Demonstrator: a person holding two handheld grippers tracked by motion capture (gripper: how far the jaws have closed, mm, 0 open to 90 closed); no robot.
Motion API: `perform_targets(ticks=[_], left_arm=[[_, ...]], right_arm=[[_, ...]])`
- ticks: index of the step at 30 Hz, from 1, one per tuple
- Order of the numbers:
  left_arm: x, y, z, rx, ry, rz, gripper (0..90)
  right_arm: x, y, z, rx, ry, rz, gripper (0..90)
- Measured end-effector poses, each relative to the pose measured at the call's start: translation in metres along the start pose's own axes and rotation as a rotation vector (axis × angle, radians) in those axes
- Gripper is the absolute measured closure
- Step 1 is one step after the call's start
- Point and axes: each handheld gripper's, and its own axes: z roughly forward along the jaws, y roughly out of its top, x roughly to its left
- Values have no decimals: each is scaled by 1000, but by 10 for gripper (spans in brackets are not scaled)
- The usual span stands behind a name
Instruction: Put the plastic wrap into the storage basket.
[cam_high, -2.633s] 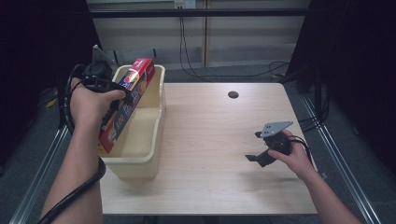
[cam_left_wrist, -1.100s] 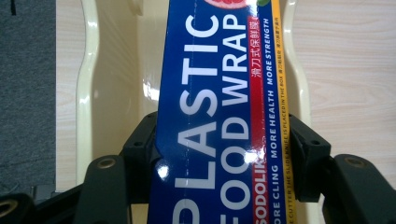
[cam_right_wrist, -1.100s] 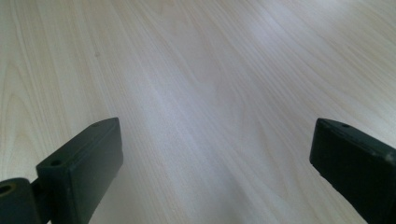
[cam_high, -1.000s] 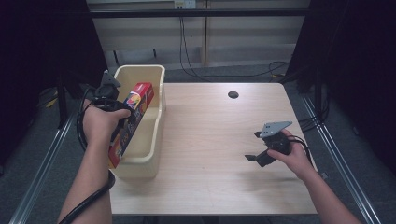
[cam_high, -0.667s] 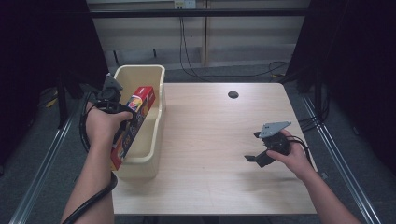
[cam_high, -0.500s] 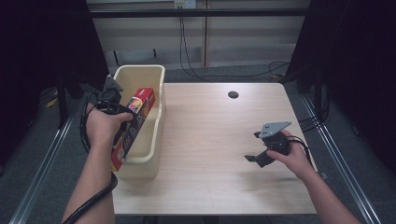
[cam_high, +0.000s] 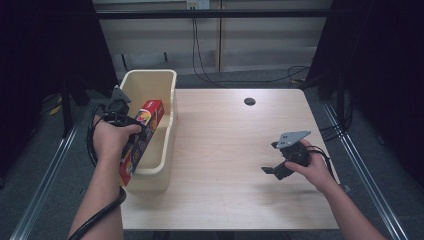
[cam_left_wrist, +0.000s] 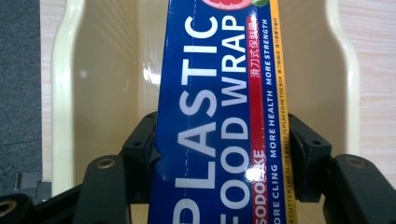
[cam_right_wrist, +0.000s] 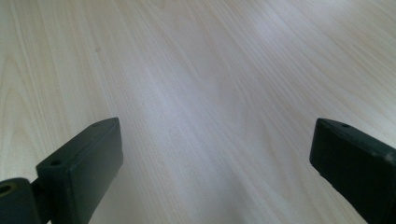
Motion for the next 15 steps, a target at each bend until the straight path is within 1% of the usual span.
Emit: perform_targets(ticks=[1, 3, 4, 7, 8, 9, 11, 12, 13, 15], left_arm=[[1, 0, 1, 0, 0, 5, 396], [1, 1, 3, 8, 4, 0, 395], [0, 1, 3, 13, 12, -4, 394], [-2, 2, 4, 20, 10, -4, 393], [-1, 2, 4, 22, 15, 11, 392], [-1, 2, 4, 22, 23, 18, 392], [-1, 3, 5, 27, 26, 21, 390], [-1, 3, 5, 29, 24, 19, 390], [-2, 3, 5, 29, 14, 3, 390], [-2, 3, 5, 30, 15, 0, 388]], right_arm=[[0, 0, 0, 0, 2, 1, 23], [-1, -1, 0, 1, 1, -1, 23], [-1, -1, 0, 1, 1, 0, 23], [-1, -1, 0, 1, -1, 4, 23], [-1, -1, 0, 1, -5, 1, 23], [-1, -1, 0, 1, -5, 1, 23], [-1, -1, -1, 2, -8, 4, 23], [-1, -1, -1, 1, -9, 2, 23], [-1, -1, -1, 1, -9, 2, 23], [-1, -1, -1, 0, -3, 2, 23]])
